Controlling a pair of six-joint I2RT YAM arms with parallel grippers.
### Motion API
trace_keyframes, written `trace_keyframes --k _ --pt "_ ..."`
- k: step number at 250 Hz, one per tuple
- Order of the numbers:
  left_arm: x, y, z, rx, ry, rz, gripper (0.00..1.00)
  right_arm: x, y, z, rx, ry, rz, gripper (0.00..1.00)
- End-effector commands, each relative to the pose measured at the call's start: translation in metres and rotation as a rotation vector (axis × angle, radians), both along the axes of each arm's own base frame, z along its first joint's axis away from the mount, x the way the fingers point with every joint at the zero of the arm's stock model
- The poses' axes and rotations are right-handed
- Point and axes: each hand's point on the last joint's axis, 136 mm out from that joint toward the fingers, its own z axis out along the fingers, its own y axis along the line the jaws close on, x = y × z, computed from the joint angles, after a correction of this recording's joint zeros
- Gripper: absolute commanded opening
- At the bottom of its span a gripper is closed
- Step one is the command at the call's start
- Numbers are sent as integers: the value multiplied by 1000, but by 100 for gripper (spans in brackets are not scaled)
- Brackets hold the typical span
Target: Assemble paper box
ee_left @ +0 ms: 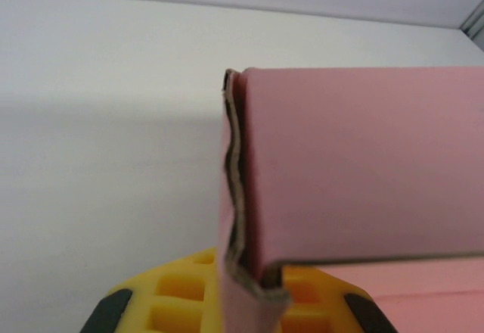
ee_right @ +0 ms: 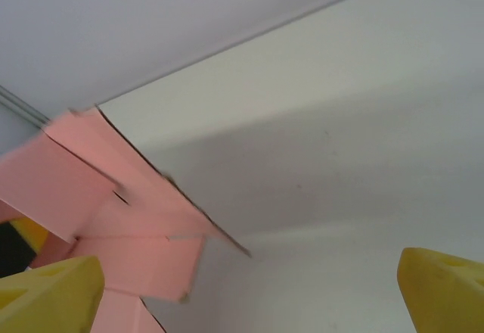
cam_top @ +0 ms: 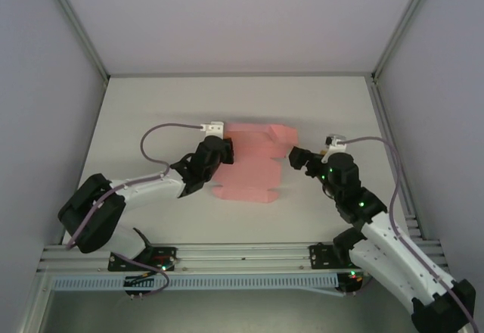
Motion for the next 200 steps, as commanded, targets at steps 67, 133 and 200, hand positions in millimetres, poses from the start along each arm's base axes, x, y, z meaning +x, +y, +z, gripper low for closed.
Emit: trace_keyframes --k 67,133,200 --pt "-1 7 26 -48 -32 21 0 -7 -13 -49 32 85 -89 100" --pt "-2 1 22 -52 -17 -9 0 14 -5 -47 52 58 -109 100" --pt "-4 -3 21 -67 -13 -30 0 20 5 -43 72 34 -76 100"
